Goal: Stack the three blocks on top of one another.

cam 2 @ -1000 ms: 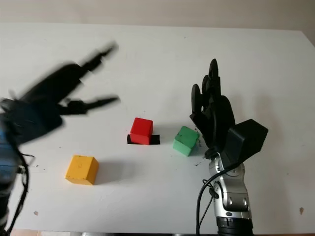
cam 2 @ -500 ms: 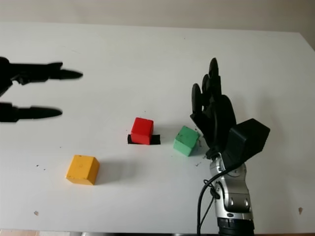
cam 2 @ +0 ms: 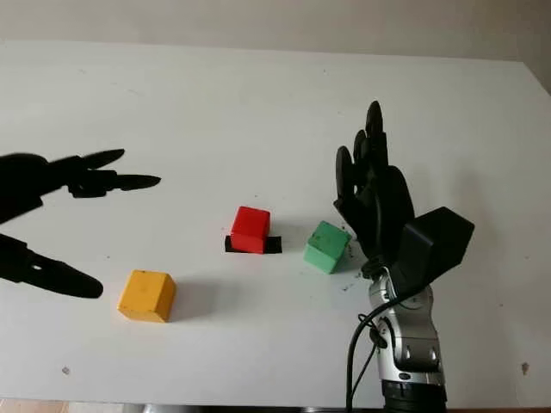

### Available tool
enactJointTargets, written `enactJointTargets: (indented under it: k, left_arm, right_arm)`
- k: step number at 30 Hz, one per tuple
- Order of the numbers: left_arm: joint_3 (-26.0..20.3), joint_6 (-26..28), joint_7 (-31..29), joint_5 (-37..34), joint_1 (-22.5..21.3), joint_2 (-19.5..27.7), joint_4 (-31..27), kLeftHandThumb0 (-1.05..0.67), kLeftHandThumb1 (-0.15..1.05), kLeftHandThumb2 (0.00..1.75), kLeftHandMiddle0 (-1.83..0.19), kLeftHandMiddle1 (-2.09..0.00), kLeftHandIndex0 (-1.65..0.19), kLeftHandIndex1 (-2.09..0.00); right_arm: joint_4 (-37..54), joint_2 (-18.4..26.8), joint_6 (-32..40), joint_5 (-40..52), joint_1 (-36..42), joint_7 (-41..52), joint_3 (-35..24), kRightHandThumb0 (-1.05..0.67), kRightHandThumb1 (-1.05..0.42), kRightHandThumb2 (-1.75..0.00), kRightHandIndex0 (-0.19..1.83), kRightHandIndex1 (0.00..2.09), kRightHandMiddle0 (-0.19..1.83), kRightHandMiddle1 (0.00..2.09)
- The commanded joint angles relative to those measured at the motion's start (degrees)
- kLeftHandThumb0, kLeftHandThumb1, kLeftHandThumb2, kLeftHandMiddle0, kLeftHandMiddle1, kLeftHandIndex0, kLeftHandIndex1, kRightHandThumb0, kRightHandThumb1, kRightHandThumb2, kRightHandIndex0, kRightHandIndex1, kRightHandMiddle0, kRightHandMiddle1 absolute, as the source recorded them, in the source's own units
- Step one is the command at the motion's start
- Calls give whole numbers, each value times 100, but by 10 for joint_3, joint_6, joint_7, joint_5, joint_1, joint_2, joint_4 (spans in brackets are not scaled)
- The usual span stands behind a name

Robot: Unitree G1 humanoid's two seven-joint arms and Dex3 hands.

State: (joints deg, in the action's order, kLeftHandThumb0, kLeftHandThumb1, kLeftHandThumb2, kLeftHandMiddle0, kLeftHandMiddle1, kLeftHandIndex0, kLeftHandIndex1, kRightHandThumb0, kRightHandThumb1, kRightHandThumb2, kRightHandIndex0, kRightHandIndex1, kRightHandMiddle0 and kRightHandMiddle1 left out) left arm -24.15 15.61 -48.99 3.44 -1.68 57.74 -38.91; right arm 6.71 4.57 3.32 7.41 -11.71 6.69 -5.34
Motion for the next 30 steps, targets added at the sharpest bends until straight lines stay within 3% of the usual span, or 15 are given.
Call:
enactJointTargets:
  k: [1,6,19,28,29,30]
  left_arm:
    - [14,-14,10,13,18,-9,-20,-92,88,5,12,-4,-16,-3]
    - [43,-65,33,73,56,-16,-27,-88,90,6,14,-4,-16,-5]
    - [69,-198,107,232,133,-53,-4,-93,91,6,4,-7,-43,-17]
    - [77,-235,149,326,153,-86,0,-89,96,7,-2,-7,-49,-28]
    - [78,-237,150,329,153,-88,1,-89,97,6,-3,-6,-47,-34]
    - [80,-236,148,326,152,-92,2,-88,98,6,-5,-6,-36,-62]
  right_arm:
    - [14,6,-5,4,5,2,-4,-69,-105,-57,-19,0,-19,0]
    - [15,7,-2,3,3,2,-5,-71,-105,-57,-19,0,-19,0]
    - [10,11,-4,15,-3,11,-10,-71,-105,-56,-19,0,-19,0]
    - [11,11,-1,20,-2,15,-12,-69,-105,-56,-19,0,-19,0]
    - [12,12,0,21,-2,16,-12,-69,-105,-56,-19,0,-19,0]
    - [13,12,1,21,-2,15,-13,-69,-105,-56,-19,0,-19,0]
